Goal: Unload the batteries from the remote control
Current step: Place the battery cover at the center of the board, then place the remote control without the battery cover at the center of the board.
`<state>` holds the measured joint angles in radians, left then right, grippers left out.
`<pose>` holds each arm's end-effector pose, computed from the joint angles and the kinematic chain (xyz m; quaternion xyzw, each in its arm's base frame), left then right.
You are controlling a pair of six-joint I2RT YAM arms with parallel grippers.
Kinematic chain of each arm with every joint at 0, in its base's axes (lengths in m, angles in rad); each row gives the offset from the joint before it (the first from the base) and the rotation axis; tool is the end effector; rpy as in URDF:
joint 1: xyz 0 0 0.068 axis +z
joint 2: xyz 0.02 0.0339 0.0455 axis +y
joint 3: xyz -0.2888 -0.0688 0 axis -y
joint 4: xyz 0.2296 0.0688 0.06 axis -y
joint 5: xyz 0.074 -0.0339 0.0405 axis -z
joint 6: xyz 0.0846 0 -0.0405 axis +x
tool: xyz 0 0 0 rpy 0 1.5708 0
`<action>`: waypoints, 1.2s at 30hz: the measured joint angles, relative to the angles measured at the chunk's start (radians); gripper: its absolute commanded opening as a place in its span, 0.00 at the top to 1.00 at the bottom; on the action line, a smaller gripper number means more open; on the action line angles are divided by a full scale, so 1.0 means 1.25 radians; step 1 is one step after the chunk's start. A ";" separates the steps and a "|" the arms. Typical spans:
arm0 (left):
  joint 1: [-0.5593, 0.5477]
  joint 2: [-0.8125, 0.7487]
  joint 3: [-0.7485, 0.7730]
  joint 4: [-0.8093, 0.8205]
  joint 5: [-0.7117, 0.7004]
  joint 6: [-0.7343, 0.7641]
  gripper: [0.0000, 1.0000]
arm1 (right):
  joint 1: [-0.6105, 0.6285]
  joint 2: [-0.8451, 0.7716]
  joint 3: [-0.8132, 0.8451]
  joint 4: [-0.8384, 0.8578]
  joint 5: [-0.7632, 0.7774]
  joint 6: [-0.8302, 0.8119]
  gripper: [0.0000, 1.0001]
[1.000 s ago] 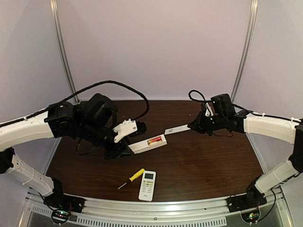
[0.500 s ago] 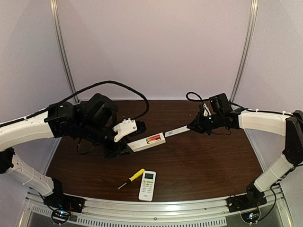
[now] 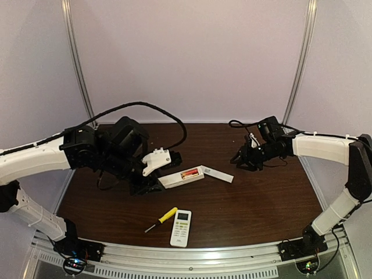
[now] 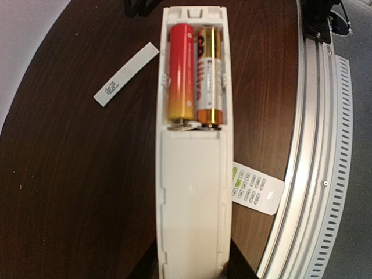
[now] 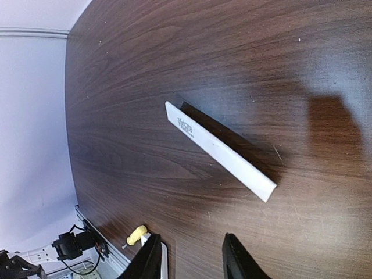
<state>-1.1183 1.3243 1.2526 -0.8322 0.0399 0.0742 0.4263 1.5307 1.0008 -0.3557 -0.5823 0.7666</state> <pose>0.1198 -0.2541 0.3124 0.5359 0.7780 -0.1795 0.2742 0.2798 0.1782 0.2258 0.0577 0.9055 0.4044 0.1144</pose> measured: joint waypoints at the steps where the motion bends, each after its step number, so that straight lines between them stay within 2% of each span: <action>1: 0.000 0.004 0.000 0.000 0.002 0.000 1.00 | -0.001 -0.002 0.001 -0.010 0.000 -0.004 0.58; 6: 0.000 0.031 0.017 -0.009 0.023 0.002 1.00 | -0.001 -0.033 0.006 -0.056 0.004 -0.026 0.47; 18: 0.000 0.081 0.044 -0.029 0.054 0.004 1.00 | -0.001 -0.170 -0.004 -0.139 0.005 -0.042 0.33; 21: 0.000 0.082 0.021 -0.019 0.048 0.003 1.00 | 0.001 -0.219 -0.016 -0.158 0.007 -0.031 0.25; 26: 0.000 0.082 -0.051 0.043 0.060 -0.013 1.00 | 0.005 -0.314 -0.044 -0.180 0.014 -0.006 0.02; 36: 0.000 0.120 -0.100 0.128 0.063 0.004 1.00 | 0.014 -0.402 -0.052 -0.268 0.025 -0.002 0.00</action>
<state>-1.1187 1.4738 1.1275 -0.6716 0.1188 0.0788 0.4438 1.0279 0.9356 -0.6907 -0.5514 0.7639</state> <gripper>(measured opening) 0.297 0.995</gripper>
